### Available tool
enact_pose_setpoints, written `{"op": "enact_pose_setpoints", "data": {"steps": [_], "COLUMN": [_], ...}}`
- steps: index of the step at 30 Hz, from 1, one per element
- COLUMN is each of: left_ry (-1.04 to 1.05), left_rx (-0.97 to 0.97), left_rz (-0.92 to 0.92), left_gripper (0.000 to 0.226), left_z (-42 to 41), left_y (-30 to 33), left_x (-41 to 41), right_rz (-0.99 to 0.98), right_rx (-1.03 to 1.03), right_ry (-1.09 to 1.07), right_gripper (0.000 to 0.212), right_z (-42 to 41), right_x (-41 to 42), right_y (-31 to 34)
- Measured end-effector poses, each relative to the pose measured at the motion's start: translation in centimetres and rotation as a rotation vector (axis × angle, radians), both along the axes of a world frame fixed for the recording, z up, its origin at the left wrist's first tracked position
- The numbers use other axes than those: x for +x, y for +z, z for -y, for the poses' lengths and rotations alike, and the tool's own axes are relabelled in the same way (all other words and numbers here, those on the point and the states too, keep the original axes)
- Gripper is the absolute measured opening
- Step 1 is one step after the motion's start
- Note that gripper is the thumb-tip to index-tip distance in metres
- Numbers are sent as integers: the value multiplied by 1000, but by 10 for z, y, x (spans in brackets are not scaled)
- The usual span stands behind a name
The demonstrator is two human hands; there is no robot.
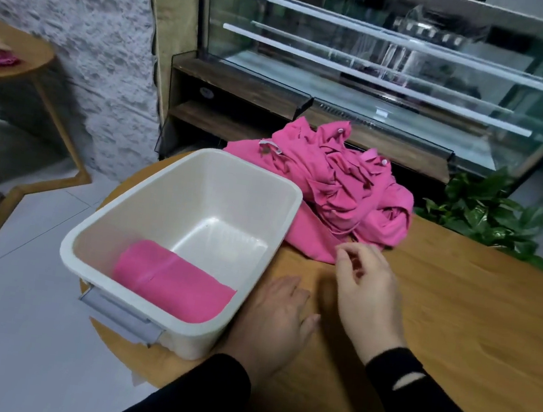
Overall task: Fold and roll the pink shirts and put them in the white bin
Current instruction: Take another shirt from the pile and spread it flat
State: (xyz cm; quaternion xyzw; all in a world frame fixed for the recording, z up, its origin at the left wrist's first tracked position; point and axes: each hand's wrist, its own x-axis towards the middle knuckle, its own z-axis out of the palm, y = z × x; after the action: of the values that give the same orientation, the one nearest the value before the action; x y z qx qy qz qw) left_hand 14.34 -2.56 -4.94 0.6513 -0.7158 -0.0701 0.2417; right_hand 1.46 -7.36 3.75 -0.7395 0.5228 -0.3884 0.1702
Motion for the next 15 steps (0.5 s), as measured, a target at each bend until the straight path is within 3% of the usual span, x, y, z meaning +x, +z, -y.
{"op": "enact_pose_setpoints", "data": {"steps": [2,5,10,13,15], "left_ry": [49,65,51,44,44], "left_rx": [-1,6,21,6,-2], "left_rz": [23,80,76,59,59], "left_gripper": [49,53,58,57,56], "left_z": [2,2,-1,-2,-2], "left_y": [-3,0,5,6,5], "left_x": [-2,-5,-4,-4,-4], "right_rz": [-16,-202,-344,-250,-85], "right_rx": [55,171,363,355,286], "right_ry": [-52,43,191,160,76], "right_gripper": [12,28,31,24,20], "right_z": [12,34,64,63,54], "right_x": [-20,-27,-18,-13,-17], "right_y": [-13,-25,-27,-28,-26]}}
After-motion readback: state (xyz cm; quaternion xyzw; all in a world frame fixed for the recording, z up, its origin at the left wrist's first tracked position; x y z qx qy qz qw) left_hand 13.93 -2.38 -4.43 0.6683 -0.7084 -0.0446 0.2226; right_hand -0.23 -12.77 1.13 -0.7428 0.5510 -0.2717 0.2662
